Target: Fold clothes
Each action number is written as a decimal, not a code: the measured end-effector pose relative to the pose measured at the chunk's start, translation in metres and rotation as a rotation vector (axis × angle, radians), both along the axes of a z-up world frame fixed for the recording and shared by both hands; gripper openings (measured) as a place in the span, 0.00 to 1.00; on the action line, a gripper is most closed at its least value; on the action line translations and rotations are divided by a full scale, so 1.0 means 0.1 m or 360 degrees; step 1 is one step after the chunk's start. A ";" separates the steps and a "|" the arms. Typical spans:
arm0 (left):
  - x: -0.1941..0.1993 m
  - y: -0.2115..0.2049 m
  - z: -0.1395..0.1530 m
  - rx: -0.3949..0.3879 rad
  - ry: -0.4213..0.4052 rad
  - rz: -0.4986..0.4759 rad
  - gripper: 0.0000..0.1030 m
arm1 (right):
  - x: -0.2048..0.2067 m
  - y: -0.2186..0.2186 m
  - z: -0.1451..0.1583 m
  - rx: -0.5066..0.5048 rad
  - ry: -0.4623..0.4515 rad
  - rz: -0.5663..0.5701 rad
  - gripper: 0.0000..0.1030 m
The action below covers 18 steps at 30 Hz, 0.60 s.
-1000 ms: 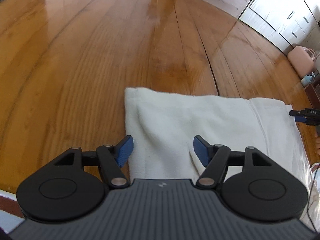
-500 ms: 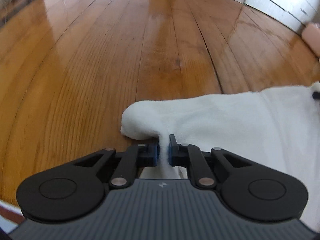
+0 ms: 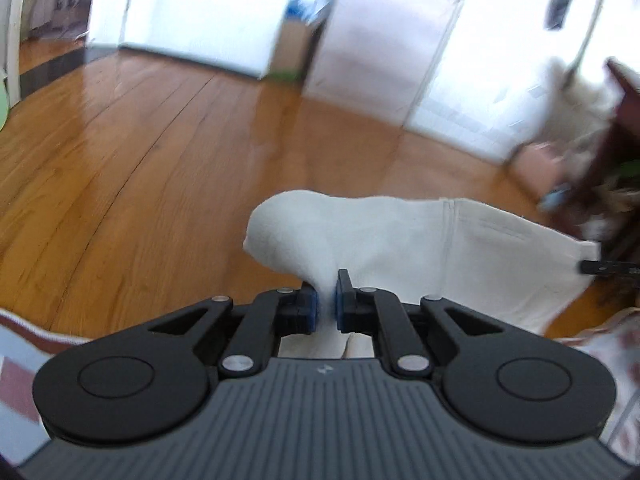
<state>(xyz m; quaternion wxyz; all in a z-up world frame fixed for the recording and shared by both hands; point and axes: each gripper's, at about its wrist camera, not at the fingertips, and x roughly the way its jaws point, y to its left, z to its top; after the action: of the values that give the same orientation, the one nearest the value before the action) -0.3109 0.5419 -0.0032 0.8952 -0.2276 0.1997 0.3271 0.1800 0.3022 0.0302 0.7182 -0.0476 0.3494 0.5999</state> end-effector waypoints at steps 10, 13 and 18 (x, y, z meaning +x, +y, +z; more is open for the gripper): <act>-1.17 -1.75 -0.74 -0.0185 -0.0159 -0.0094 0.11 | -0.89 -2.80 -0.66 0.0195 0.0116 -0.0356 0.29; -1.20 -2.05 -1.12 -0.0325 -0.0062 -0.0016 0.11 | -1.11 -3.02 -1.27 0.0092 0.0389 -0.0558 0.40; -1.37 -1.86 -1.34 -0.0524 -0.0128 0.0074 0.19 | -1.03 -3.10 -1.65 0.0035 0.0860 -0.0665 0.45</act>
<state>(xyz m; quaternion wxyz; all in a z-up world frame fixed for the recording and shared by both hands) -0.4484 0.3556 -0.1368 0.8452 -0.3887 0.2093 0.3013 0.0774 -0.0076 -0.1345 0.7075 0.1935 0.5227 0.4345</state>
